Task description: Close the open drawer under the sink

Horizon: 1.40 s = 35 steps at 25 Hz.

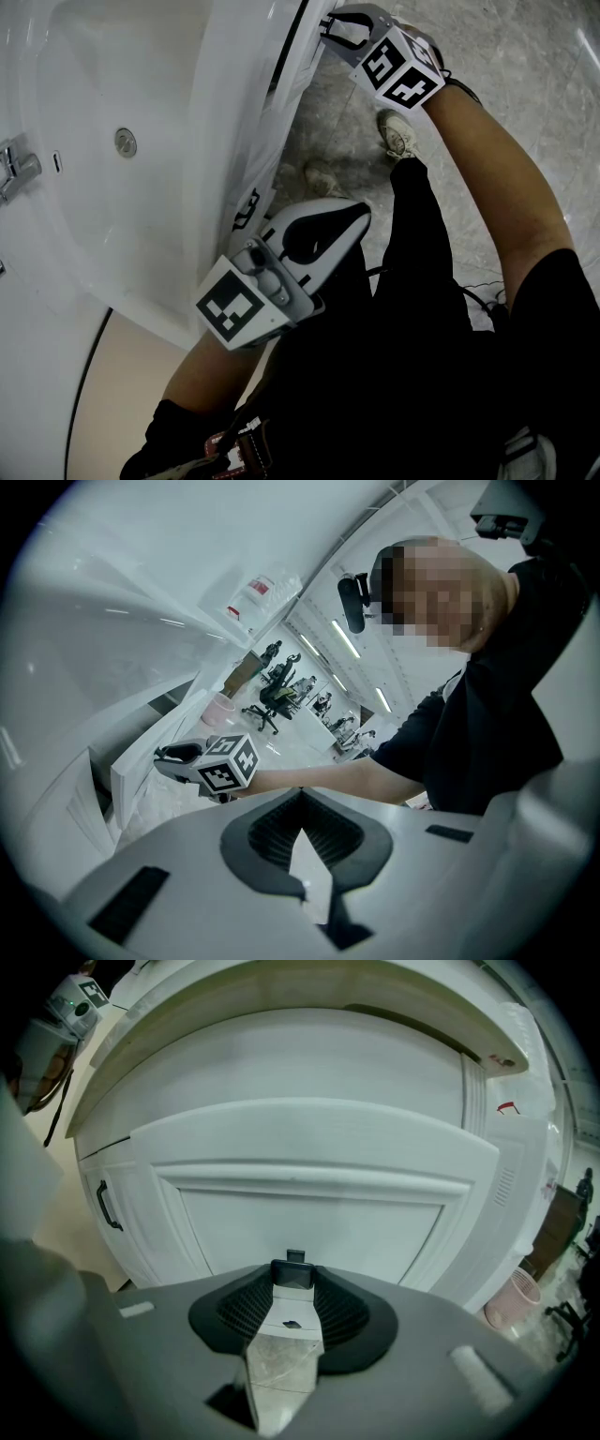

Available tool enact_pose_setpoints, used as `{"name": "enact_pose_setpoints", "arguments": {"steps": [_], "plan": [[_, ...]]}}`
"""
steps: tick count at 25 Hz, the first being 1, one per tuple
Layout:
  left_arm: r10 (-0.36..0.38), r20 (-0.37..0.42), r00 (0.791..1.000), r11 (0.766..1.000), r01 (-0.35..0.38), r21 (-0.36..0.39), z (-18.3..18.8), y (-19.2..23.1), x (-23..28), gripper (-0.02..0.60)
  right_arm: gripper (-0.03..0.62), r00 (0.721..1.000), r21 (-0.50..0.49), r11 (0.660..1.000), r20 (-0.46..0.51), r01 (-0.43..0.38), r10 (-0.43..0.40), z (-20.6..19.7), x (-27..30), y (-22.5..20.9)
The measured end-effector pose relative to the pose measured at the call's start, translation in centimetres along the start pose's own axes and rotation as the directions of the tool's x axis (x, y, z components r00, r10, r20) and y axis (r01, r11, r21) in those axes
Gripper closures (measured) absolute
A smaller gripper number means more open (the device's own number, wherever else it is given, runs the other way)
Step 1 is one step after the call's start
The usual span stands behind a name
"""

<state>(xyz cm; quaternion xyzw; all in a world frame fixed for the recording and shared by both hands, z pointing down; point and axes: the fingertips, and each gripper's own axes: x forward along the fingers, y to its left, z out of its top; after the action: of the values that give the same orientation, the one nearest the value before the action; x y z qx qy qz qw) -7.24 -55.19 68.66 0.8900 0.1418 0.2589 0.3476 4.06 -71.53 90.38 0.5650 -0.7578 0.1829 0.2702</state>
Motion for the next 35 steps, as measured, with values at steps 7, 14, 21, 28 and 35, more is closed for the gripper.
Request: {"name": "enact_pose_setpoints", "arguments": {"steps": [7,14,21,28,35], "plan": [[-0.004,0.001,1.000,1.000,0.004,-0.004,0.0,0.0,0.0,0.584,0.461,1.000,0.004,1.000,0.008,0.002,-0.002,0.6,0.7,-0.1],[0.000,0.001,1.000,1.000,0.000,-0.008,-0.1,0.0,-0.1,0.584,0.461,1.000,0.011,1.000,0.010,0.004,-0.004,1.0,1.3,-0.2],[0.003,0.004,1.000,1.000,-0.003,-0.006,0.0,0.1,0.0,0.584,0.461,1.000,0.013,1.000,0.014,0.006,-0.006,1.3,1.8,-0.4],[0.004,0.007,1.000,1.000,-0.004,-0.010,-0.2,0.1,-0.2,0.584,0.462,1.000,0.019,1.000,0.014,0.008,-0.008,1.7,2.4,-0.5],[0.011,0.014,1.000,1.000,-0.011,-0.013,-0.2,0.1,-0.2,0.584,0.462,1.000,0.037,0.999,0.019,0.005,-0.006,1.9,2.6,-0.7]]}}
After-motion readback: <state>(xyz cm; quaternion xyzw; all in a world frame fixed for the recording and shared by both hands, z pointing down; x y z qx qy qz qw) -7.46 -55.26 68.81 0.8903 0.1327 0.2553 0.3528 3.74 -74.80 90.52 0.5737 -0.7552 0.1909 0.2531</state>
